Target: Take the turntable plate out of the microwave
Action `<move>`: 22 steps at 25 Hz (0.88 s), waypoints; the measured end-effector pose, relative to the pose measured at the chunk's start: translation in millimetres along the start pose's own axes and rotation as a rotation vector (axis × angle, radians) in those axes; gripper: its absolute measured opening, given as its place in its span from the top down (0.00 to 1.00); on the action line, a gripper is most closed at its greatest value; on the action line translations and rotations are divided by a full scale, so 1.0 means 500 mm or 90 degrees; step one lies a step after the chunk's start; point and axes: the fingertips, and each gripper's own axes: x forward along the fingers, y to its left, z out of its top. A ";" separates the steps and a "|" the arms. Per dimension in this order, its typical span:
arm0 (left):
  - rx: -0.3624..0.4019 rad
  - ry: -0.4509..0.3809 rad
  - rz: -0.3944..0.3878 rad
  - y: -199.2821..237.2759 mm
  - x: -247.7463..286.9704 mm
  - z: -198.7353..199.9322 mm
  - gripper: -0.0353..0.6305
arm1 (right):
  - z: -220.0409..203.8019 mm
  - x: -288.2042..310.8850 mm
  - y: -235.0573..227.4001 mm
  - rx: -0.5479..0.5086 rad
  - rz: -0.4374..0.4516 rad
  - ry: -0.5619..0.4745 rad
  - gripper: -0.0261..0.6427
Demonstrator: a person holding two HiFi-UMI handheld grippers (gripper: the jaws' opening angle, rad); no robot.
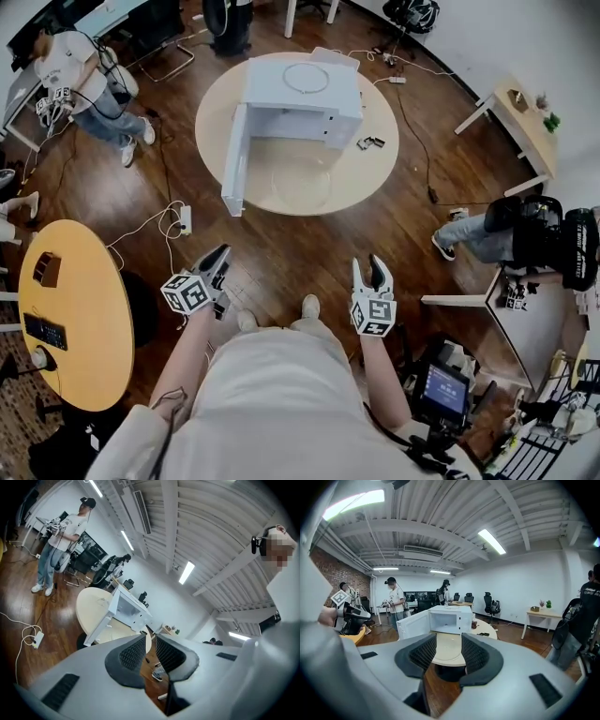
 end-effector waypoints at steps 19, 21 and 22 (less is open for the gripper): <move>0.014 0.013 -0.030 0.010 -0.018 -0.002 0.84 | 0.004 -0.040 0.072 -0.014 0.009 -0.009 0.71; 0.008 0.009 -0.015 0.000 -0.017 -0.016 0.84 | -0.002 -0.031 0.065 -0.019 0.035 -0.005 0.71; 0.006 0.012 -0.008 -0.005 -0.016 -0.027 0.84 | -0.007 -0.028 0.061 -0.022 0.046 -0.002 0.71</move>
